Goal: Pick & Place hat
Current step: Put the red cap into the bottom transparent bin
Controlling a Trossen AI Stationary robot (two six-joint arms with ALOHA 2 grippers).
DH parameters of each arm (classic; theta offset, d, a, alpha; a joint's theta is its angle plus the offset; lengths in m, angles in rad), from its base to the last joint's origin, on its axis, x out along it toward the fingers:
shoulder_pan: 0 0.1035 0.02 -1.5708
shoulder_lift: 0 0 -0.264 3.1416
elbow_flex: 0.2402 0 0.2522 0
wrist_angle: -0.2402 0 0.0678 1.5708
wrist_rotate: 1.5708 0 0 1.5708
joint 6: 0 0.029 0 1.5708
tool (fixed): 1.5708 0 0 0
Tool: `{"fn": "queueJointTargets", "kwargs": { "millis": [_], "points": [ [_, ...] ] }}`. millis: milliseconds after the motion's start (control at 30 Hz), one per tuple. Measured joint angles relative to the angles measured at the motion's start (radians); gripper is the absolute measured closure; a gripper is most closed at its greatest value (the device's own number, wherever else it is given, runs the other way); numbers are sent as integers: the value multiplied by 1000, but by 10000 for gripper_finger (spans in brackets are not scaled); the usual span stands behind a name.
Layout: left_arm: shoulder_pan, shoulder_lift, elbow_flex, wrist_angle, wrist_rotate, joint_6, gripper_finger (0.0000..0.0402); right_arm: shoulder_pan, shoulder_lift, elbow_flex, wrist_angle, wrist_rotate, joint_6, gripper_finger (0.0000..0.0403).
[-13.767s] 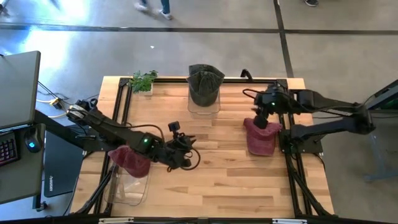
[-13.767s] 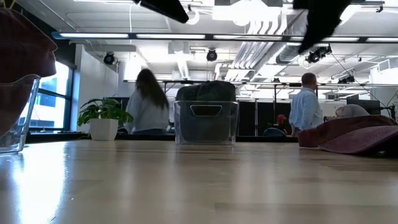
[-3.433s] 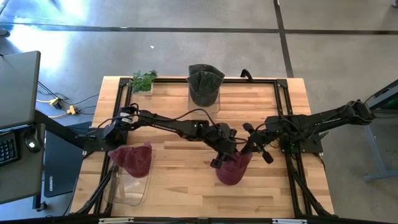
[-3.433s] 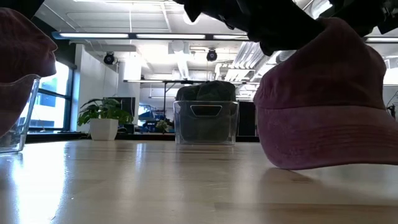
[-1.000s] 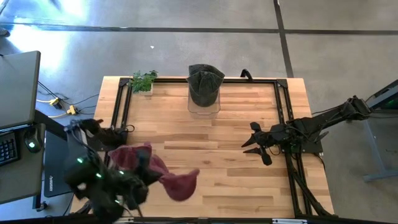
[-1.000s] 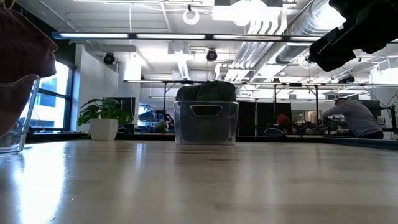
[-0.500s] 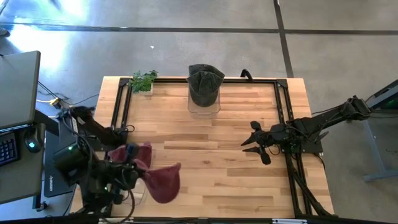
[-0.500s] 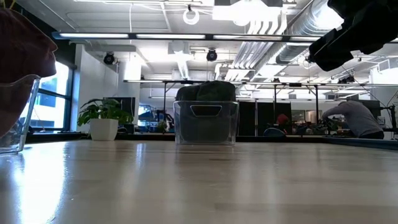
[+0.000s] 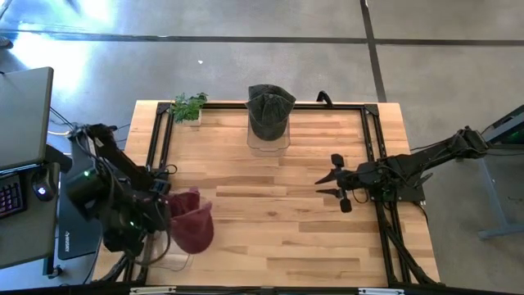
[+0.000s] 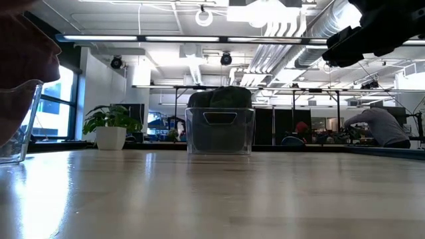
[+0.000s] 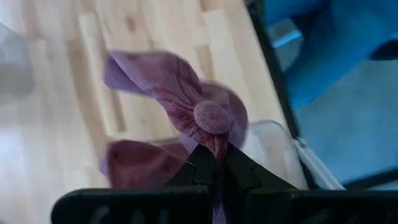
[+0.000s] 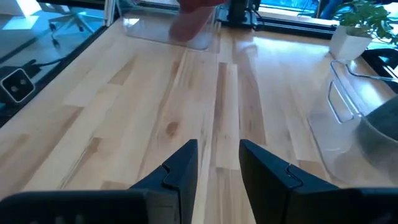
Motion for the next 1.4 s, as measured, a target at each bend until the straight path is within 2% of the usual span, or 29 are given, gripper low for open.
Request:
{"fn": "queueJointTargets", "kwargs": {
  "millis": [100,233,300,500,733,1000,1233,1400],
  "points": [
    [0,-36,-15,-1,73,-49,401,-8,0,0,3,9,3,289],
    [0,-75,-73,1,242,-167,401,-29,0,0,31,42,-23,289],
    [0,-99,-115,-2,294,-206,401,-48,0,0,57,66,-50,289],
    [0,-142,-255,-3,209,-158,401,-123,0,0,131,70,-89,289],
    [0,-118,-360,-3,208,-116,401,-189,0,0,149,47,-103,289],
    [0,-22,-290,-1,287,-31,401,-229,31,0,206,33,-114,289],
    [-2,27,-223,0,236,-38,401,-271,140,0,305,-24,-130,289],
    [0,68,-222,-1,255,-11,401,-301,218,0,336,-81,-126,289]
  ]
}}
